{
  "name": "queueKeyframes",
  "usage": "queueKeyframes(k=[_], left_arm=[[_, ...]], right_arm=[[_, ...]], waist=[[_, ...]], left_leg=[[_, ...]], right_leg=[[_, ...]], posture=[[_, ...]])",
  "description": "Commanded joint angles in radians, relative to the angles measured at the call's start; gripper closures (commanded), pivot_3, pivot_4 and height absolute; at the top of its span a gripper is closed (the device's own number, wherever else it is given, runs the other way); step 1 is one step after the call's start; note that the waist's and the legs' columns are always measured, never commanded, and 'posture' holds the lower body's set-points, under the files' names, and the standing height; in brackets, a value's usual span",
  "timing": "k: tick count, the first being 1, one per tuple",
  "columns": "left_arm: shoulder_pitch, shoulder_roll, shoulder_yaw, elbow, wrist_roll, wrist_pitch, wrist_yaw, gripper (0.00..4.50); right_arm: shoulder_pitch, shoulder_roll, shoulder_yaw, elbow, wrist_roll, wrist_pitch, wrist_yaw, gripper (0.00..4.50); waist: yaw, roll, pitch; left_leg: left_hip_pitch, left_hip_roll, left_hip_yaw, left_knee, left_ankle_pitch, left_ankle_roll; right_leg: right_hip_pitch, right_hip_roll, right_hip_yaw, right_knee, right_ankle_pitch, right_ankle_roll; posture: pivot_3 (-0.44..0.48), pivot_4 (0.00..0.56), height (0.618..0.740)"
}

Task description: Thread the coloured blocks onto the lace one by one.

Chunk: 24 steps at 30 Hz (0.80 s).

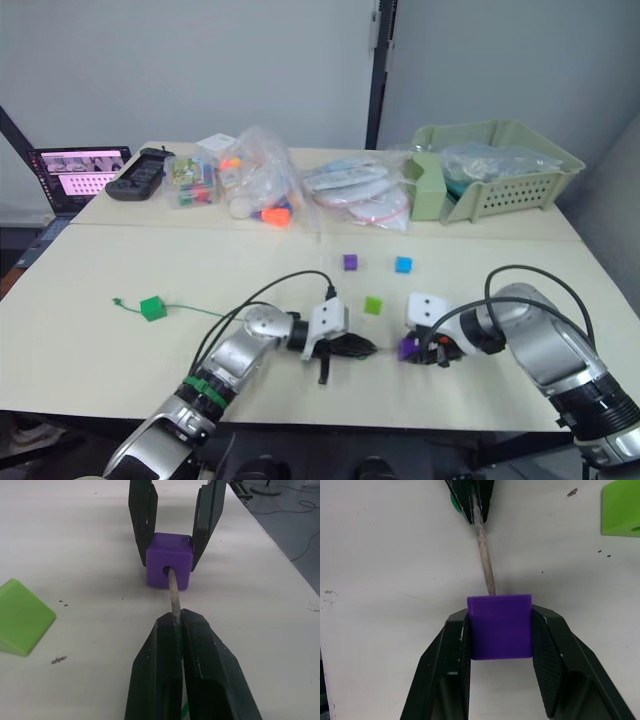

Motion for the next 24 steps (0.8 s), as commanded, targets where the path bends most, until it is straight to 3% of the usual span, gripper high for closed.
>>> queueKeyframes(k=[1,16,24], left_arm=[[-0.032,-0.024,-0.012,0.010,0.008,-0.037,-0.004,4.50],[-0.169,-0.170,-0.024,0.254,0.055,-0.118,-0.004,4.50],[-0.191,-0.187,0.004,0.288,0.045,-0.090,-0.019,4.50]], right_arm=[[0.022,-0.011,-0.006,-0.027,0.008,0.007,-0.002,3.35],[0.045,-0.009,-0.010,-0.047,0.009,0.005,-0.013,3.35],[0.045,-0.005,-0.015,-0.044,0.008,0.007,-0.019,3.35]], waist=[[0.000,0.000,0.000],[0.006,0.000,0.000],[0.009,0.000,0.000]], left_leg=[[0.000,0.000,0.000,0.000,0.000,0.000],[0.000,0.000,0.000,0.000,0.000,0.000],[0.000,-0.001,0.000,0.000,0.000,0.000]], right_leg=[[0.000,0.000,0.000,0.000,0.000,0.000],[0.000,0.000,0.000,-0.001,0.000,0.000],[0.000,0.000,0.000,-0.001,0.000,0.000]], posture=[[0.000,0.150,0.733],[0.000,0.150,0.733],[0.000,0.150,0.733]])
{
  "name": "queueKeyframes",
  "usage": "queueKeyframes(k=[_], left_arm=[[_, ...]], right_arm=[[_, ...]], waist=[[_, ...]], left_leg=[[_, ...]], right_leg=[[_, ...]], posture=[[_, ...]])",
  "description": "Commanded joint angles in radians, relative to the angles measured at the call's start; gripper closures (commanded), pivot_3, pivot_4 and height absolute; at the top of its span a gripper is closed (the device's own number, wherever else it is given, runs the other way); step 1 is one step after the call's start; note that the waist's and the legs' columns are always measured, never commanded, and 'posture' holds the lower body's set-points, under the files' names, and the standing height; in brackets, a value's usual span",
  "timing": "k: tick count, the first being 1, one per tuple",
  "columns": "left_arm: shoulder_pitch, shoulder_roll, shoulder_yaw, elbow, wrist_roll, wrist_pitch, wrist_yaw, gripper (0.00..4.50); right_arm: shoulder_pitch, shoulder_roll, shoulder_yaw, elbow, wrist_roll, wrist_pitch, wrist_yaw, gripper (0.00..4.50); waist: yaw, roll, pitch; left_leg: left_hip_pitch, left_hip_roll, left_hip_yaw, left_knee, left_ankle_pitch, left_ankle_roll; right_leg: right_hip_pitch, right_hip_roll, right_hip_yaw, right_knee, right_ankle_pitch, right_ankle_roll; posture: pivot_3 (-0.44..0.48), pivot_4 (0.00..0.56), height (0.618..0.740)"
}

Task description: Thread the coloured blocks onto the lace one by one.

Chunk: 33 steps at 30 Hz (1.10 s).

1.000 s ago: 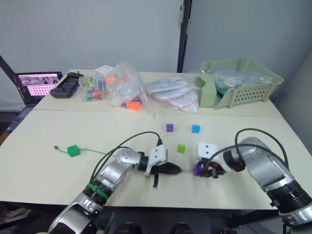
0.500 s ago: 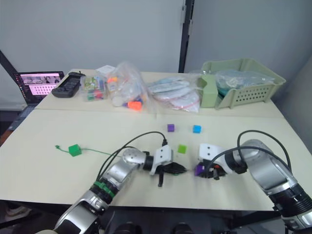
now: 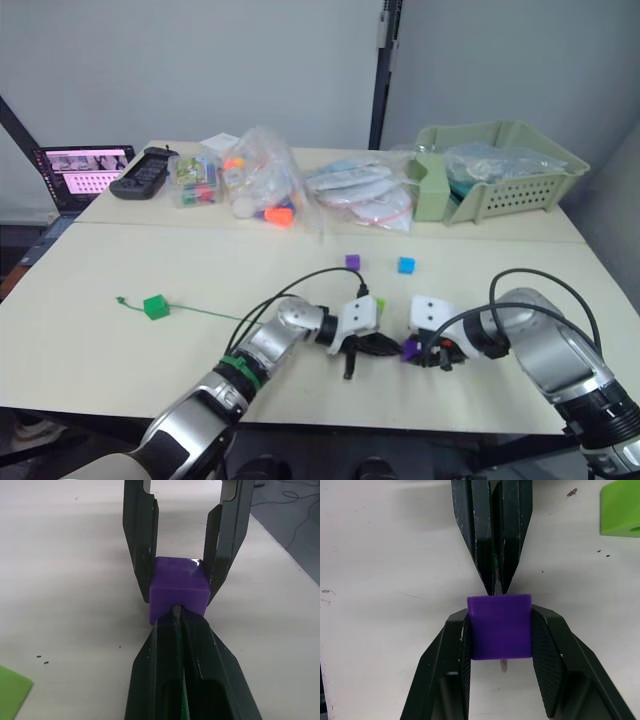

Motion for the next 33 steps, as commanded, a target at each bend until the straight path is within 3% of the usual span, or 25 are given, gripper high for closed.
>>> queueKeyframes(k=[1,7,13,18,24,33], left_arm=[[-0.021,-0.029,0.021,-0.020,-0.026,0.014,-0.008,3.81],[-0.012,-0.008,0.040,-0.070,-0.030,0.042,-0.033,1.90],[0.007,0.080,0.047,-0.182,-0.032,0.068,-0.074,0.01],[0.023,0.141,0.015,-0.197,0.003,0.028,-0.081,0.00],[0.035,0.138,-0.001,-0.178,0.018,0.019,-0.062,0.00],[0.022,0.111,0.004,-0.142,0.024,0.014,-0.042,2.82]], right_arm=[[0.010,0.007,0.008,-0.015,0.009,0.008,-0.003,3.35],[0.011,0.011,0.011,-0.011,0.009,0.009,-0.005,3.35],[0.005,0.019,0.016,-0.004,0.011,0.010,-0.009,3.35],[-0.004,0.028,0.022,0.002,0.010,0.010,-0.010,3.35],[-0.009,0.035,0.025,0.002,0.009,0.011,-0.010,3.35],[-0.004,0.033,0.020,-0.004,0.010,0.016,-0.013,3.35]], waist=[[-0.001,0.000,0.000],[-0.001,0.000,0.000],[-0.010,0.000,0.000],[-0.010,0.000,0.000],[-0.012,0.000,0.000],[-0.013,0.000,0.000]], left_leg=[[0.000,0.000,0.000,0.000,0.000,0.000],[0.000,0.000,0.000,0.000,0.000,0.000],[0.000,0.001,0.000,-0.001,0.000,0.000],[0.000,0.001,-0.001,-0.001,0.000,0.000],[0.000,0.001,0.000,-0.001,0.000,0.000],[0.001,0.001,0.000,-0.001,0.000,0.000]], right_leg=[[0.000,0.000,0.000,0.000,0.000,0.000],[0.000,0.000,0.000,0.000,0.000,0.000],[0.000,0.001,0.000,0.000,0.000,0.000],[0.000,0.001,0.000,0.000,0.000,0.000],[0.000,0.001,0.000,0.000,0.000,0.000],[0.000,0.001,0.000,0.000,0.000,0.000]], posture=[[0.000,0.150,0.733],[0.000,0.150,0.733],[0.000,0.150,0.733],[0.000,0.150,0.733],[0.000,0.150,0.733],[0.000,0.150,0.733]])
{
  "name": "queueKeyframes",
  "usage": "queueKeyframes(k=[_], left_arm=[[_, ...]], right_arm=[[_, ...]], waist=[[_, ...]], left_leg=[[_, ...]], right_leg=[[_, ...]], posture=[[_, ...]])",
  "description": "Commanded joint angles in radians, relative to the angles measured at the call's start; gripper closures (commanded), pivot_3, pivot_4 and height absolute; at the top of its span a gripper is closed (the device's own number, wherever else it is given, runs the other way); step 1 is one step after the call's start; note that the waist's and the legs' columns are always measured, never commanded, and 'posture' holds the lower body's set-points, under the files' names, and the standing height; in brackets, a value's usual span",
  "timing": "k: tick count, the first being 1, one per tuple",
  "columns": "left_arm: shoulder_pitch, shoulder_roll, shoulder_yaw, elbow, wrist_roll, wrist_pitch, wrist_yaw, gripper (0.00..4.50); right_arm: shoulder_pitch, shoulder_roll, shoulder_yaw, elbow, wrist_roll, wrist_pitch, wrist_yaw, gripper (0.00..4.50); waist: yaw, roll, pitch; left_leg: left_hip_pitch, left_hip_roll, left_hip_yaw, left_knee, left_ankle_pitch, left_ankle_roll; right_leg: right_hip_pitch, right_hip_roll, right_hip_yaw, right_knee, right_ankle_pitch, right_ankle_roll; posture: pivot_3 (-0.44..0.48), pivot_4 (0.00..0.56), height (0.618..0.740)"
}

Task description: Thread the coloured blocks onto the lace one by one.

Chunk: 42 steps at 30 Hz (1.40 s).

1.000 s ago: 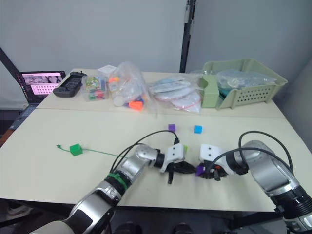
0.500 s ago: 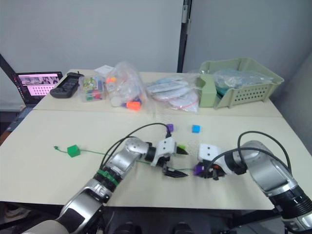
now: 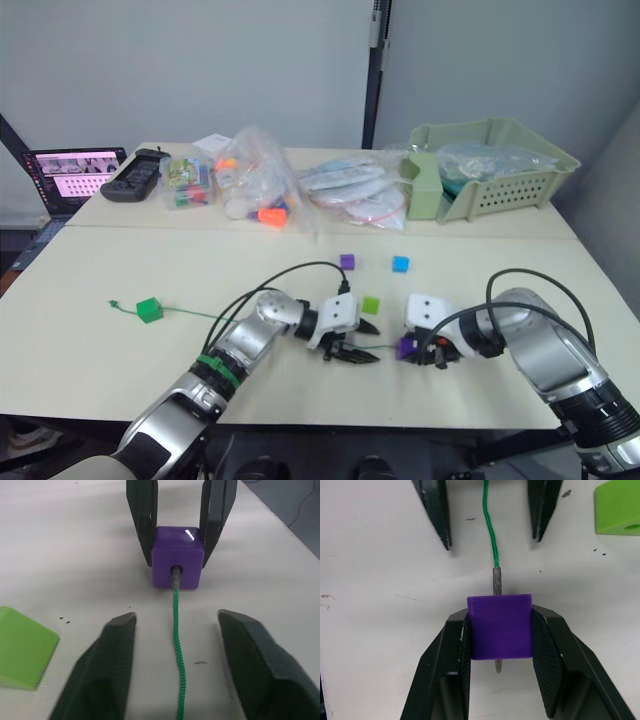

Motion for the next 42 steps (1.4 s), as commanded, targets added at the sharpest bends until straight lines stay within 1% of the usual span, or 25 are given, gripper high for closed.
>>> queueKeyframes(k=[1,5,11,20,24,28,29,32,34,36,39,41,42], left_arm=[[-0.020,-0.010,-0.001,-0.001,0.000,-0.023,0.005,3.17],[-0.031,-0.012,0.001,0.021,0.005,-0.036,0.001,4.47],[-0.041,-0.033,0.003,0.035,0.003,-0.040,0.000,4.50],[-0.054,-0.123,-0.001,0.056,0.010,-0.028,0.037,4.50],[-0.065,-0.128,-0.001,0.074,0.018,-0.036,0.053,4.50],[-0.061,-0.121,0.018,0.051,-0.012,0.000,0.031,4.50],[-0.059,-0.119,0.020,0.044,-0.016,0.004,0.027,3.90],[-0.054,-0.112,0.026,0.021,-0.030,0.024,0.003,3.00],[-0.043,-0.092,0.028,-0.025,-0.044,0.044,-0.026,2.29],[-0.037,-0.071,0.028,-0.056,-0.052,0.059,-0.044,1.64],[-0.040,-0.051,0.020,-0.082,-0.046,0.068,-0.051,0.65],[-0.043,-0.053,0.020,-0.094,-0.048,0.078,-0.047,0.02],[-0.045,-0.056,0.018,-0.093,-0.048,0.078,-0.044,0.00]], right_arm=[[0.004,0.009,0.018,-0.010,0.004,0.015,-0.001,3.35],[0.002,0.010,0.018,-0.013,0.004,0.018,-0.003,3.35],[0.000,0.013,0.019,-0.013,0.005,0.018,-0.004,3.35],[0.002,0.014,0.023,-0.023,0.005,0.026,-0.004,3.35],[0.001,0.016,0.023,-0.026,0.005,0.031,-0.004,3.35],[0.001,0.016,0.022,-0.027,0.004,0.033,-0.005,3.35],[0.002,0.016,0.022,-0.027,0.004,0.033,-0.006,3.35],[0.001,0.017,0.022,-0.026,0.003,0.032,-0.007,3.35],[-0.001,0.026,0.019,-0.020,-0.002,0.020,-0.020,3.35],[-0.004,0.026,0.015,-0.019,0.003,0.015,-0.015,2.27],[-0.014,0.016,-0.006,-0.023,0.021,0.028,-0.008,1.26],[-0.018,0.000,-0.028,-0.039,0.042,0.047,0.001,0.57],[-0.018,-0.009,-0.040,-0.048,0.055,0.059,0.007,0.27]], waist=[[0.000,0.000,0.000],[0.000,0.000,0.000],[0.000,0.000,0.000],[0.001,0.000,0.000],[0.002,0.000,0.000],[0.002,0.000,0.000],[0.002,0.000,0.000],[0.001,0.000,0.000],[0.000,0.000,0.000],[-0.002,0.000,0.000],[0.001,0.001,0.000],[0.003,0.001,0.000],[0.006,0.001,0.000]], left_leg=[[0.000,0.000,0.000,0.000,0.000,0.000],[0.000,0.000,0.000,0.000,0.000,0.000],[0.000,0.000,0.000,0.000,0.000,0.000],[0.000,0.000,0.000,0.000,0.000,0.000],[0.000,0.000,0.000,0.000,0.000,0.000],[0.000,0.000,0.000,0.000,0.000,0.000],[0.000,0.000,0.000,0.000,0.000,0.000],[0.000,0.000,0.000,0.000,0.000,0.000],[0.000,0.000,0.000,0.000,0.000,0.000],[0.000,0.000,0.000,0.000,0.000,0.000],[0.000,0.000,0.000,0.000,0.000,0.000],[-0.001,-0.001,0.000,0.000,0.000,0.000],[-0.001,-0.001,0.000,0.000,0.000,0.000]], right_leg=[[0.000,0.000,0.000,0.000,0.000,0.000],[0.000,0.000,0.000,0.000,0.000,0.000],[0.000,0.000,0.000,0.000,0.000,0.000],[0.000,0.000,0.000,0.000,0.000,0.000],[0.000,0.000,0.000,0.000,0.000,0.000],[0.000,0.000,0.000,0.000,0.000,0.000],[0.000,0.000,0.000,0.000,0.000,0.000],[0.000,0.000,0.000,0.000,0.000,0.000],[0.000,0.000,0.000,0.000,0.000,0.000],[0.000,0.000,0.000,0.000,0.000,0.000],[-0.001,0.000,0.000,0.000,0.000,0.000],[-0.001,0.000,0.000,0.000,0.000,0.000],[-0.001,-0.001,0.000,0.000,0.000,0.000]], posture=[[0.000,0.150,0.733],[0.000,0.150,0.733],[0.000,0.150,0.733],[0.000,0.150,0.733],[0.000,0.150,0.733],[0.000,0.150,0.733],[0.000,0.150,0.733],[0.000,0.150,0.733],[0.000,0.150,0.733],[0.000,0.150,0.733],[0.000,0.150,0.733],[0.000,0.150,0.733],[0.000,0.150,0.733]])
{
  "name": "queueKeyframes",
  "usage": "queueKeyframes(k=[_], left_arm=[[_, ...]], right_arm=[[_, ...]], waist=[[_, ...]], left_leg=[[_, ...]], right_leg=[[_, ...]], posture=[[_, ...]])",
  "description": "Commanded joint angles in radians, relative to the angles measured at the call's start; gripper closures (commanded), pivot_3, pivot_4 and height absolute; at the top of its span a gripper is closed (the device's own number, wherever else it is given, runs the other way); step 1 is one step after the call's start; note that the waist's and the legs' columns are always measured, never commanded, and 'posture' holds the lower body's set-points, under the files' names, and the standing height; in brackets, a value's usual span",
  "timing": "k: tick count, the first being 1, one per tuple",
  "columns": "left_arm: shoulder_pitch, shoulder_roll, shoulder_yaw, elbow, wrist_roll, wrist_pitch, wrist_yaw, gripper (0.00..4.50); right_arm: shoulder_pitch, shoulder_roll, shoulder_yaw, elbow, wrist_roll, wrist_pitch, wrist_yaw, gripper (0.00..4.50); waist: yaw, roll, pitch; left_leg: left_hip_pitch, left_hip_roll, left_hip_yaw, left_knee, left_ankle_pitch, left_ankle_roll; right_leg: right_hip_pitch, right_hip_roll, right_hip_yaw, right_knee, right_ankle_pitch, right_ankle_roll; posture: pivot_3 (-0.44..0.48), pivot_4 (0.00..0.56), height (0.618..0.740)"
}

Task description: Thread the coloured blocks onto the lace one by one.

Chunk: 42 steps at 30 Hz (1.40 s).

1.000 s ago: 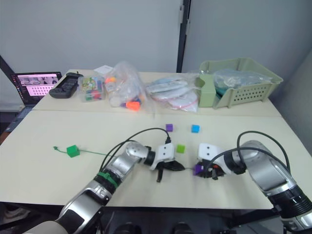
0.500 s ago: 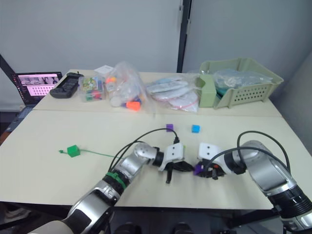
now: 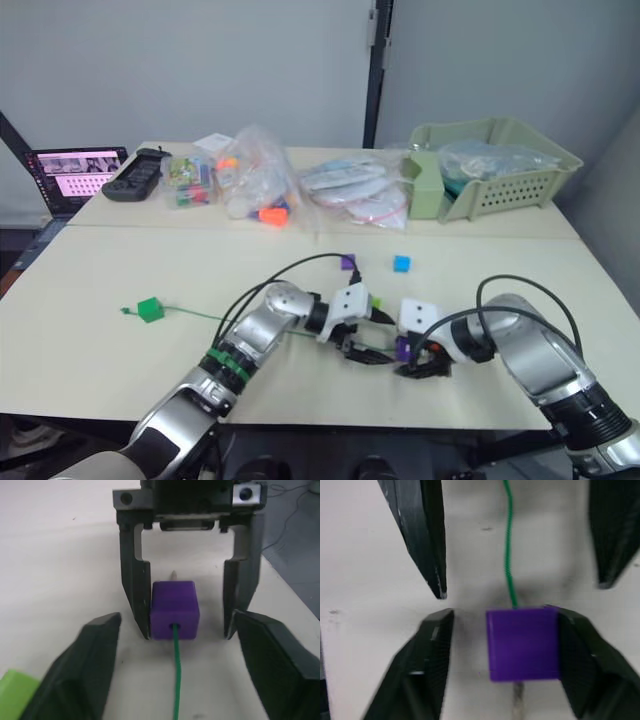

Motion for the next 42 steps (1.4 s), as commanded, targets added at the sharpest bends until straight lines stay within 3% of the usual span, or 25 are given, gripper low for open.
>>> queueKeyframes(k=[1,6,13,23,32,36,42], left_arm=[[-0.008,-0.014,-0.005,-0.044,-0.020,0.004,0.001,0.00],[-0.012,-0.036,-0.022,-0.014,0.007,-0.035,0.034,0.00],[-0.017,-0.061,-0.038,0.034,0.017,-0.077,0.056,0.00],[-0.059,-0.146,-0.040,0.169,0.034,-0.141,0.104,0.00],[-0.094,-0.201,-0.037,0.306,0.065,-0.194,0.154,0.00],[-0.100,-0.214,-0.036,0.335,0.067,-0.200,0.151,1.09],[-0.097,-0.200,-0.026,0.324,0.058,-0.198,0.138,3.14]], right_arm=[[-0.019,-0.036,-0.065,-0.049,0.049,0.031,0.016,0.03],[0.031,-0.105,-0.200,-0.136,0.143,0.137,0.002,0.03],[0.266,-0.160,-0.450,-0.278,0.243,0.262,-0.054,0.03],[0.604,-0.046,-0.800,-0.537,0.370,0.411,-0.157,0.03],[0.773,0.050,-0.951,-0.642,0.404,0.442,-0.244,0.03],[0.806,0.048,-0.963,-0.643,0.403,0.419,-0.257,0.00],[0.795,0.030,-0.904,-0.592,0.379,0.337,-0.270,0.00]], waist=[[0.007,0.000,0.000],[0.014,0.000,0.000],[0.020,0.000,0.000],[0.024,-0.001,0.000],[0.021,-0.001,0.001],[0.022,-0.001,0.001],[0.022,-0.001,0.001]], left_leg=[[0.000,0.000,0.000,0.000,0.000,0.000],[-0.001,0.000,0.000,0.000,0.000,0.000],[-0.001,0.000,0.000,0.000,0.000,0.000],[-0.002,-0.001,-0.001,0.001,0.000,0.000],[-0.001,-0.001,-0.001,0.001,0.000,0.000],[-0.002,-0.001,-0.001,0.001,0.000,0.000],[-0.002,-0.001,-0.001,0.001,0.000,0.000]], right_leg=[[0.000,0.000,0.000,0.000,0.000,0.000],[0.000,-0.001,0.000,0.000,0.000,0.000],[0.000,0.000,0.000,-0.001,0.000,0.000],[0.000,0.000,0.000,-0.001,0.000,0.001],[0.001,0.000,0.000,-0.001,-0.001,0.001],[0.001,0.000,0.000,-0.001,-0.001,0.002],[0.001,0.000,0.000,-0.001,-0.001,0.002]], posture=[[0.000,0.150,0.733],[0.000,0.150,0.733],[0.000,0.150,0.733],[0.000,0.150,0.733],[0.000,0.150,0.733],[0.000,0.150,0.733],[0.000,0.150,0.733]])
